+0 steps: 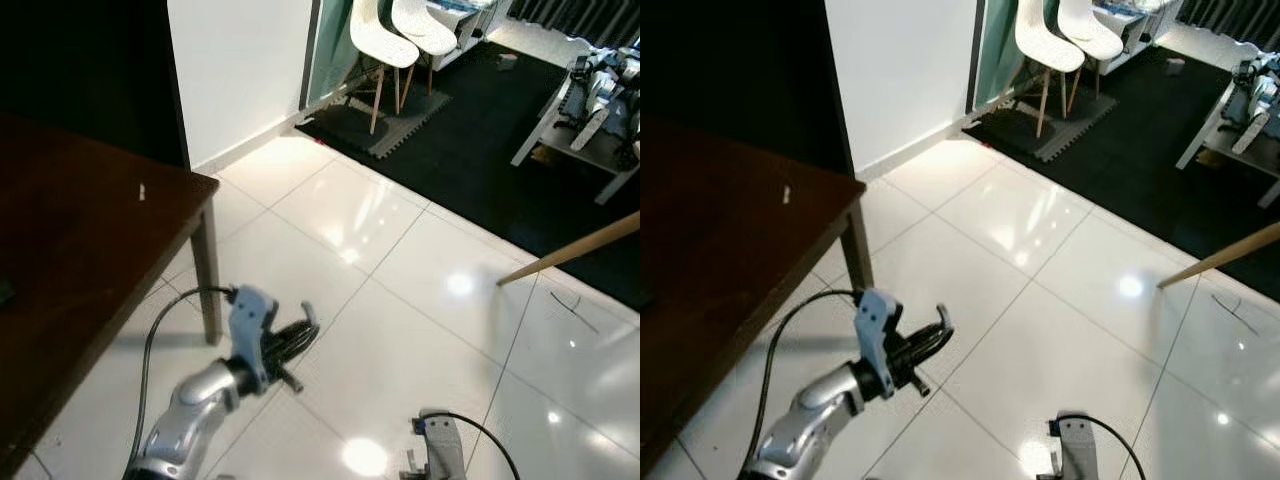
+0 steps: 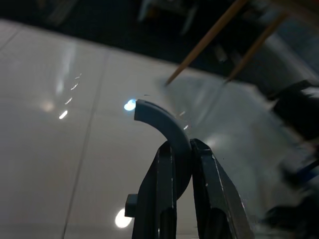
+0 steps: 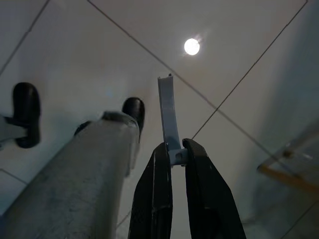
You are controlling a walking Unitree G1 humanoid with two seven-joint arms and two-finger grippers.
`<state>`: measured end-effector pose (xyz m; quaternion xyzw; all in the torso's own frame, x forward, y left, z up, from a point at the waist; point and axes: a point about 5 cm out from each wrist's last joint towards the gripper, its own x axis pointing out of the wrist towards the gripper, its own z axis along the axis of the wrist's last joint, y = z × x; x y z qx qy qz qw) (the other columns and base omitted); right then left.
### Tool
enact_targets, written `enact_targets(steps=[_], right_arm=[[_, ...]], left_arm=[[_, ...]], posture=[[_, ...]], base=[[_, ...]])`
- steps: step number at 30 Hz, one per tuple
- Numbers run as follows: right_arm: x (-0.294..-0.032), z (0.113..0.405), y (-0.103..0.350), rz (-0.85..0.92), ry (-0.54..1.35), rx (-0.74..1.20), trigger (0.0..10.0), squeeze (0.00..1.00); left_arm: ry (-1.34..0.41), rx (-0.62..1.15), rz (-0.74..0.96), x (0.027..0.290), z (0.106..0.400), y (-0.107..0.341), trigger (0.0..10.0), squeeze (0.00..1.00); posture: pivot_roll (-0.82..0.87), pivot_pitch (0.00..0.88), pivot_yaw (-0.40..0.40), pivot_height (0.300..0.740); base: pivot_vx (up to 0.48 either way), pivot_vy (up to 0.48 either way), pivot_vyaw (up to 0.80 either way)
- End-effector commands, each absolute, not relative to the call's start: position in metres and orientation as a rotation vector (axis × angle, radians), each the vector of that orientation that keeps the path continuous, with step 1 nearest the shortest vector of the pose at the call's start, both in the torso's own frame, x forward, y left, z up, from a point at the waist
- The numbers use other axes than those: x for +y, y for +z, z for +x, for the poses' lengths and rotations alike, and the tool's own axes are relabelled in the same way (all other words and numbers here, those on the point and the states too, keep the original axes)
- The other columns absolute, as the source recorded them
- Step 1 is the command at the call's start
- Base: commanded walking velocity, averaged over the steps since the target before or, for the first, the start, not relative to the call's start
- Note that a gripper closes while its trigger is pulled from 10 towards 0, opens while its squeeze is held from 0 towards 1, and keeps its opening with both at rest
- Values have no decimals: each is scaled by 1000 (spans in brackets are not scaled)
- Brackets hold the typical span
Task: Picking trash to rubbish bin
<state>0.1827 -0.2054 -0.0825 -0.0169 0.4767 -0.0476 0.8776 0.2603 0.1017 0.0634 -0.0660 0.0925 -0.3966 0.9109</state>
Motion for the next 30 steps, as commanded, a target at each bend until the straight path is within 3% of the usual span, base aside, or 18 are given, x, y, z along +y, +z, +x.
enact_targets(steps=[1,5,9,13,15,18,24,30], right_arm=[[-209,174,-86,-45,-110,1029,10000,0],[-208,175,-86,-56,-95,1036,10000,0],[-206,176,-86,-72,-75,1049,10000,0],[-205,177,-86,-79,-70,1050,10000,0],[-205,177,-86,-79,-70,1050,10000,0],[-202,176,-87,-90,-55,1056,10000,0],[-197,175,-88,-86,-40,1063,10000,0],[-190,172,-90,-98,-11,1071,10000,0]], left_arm=[[-772,272,-86,112,256,43,10000,0],[-571,437,-13,152,253,5,10000,0],[-312,656,57,205,225,-37,10000,0],[-124,799,51,232,194,-59,10000,0],[-124,799,51,232,194,-59,10000,0],[161,980,23,260,141,-82,10000,0],[285,1150,79,261,86,-100,10000,0],[263,1160,118,256,82,-103,10000,0]], posture=[[208,137,-93,740],[209,126,-97,740],[204,113,-94,740],[200,107,-92,740],[200,107,-92,740],[198,98,-87,740],[202,104,-78,740],[215,101,-76,740]], base=[[0,0,0],[0,0,0],[0,0,-764],[0,0,-800],[0,0,-800],[0,0,-800],[0,0,-800],[0,0,-800]])
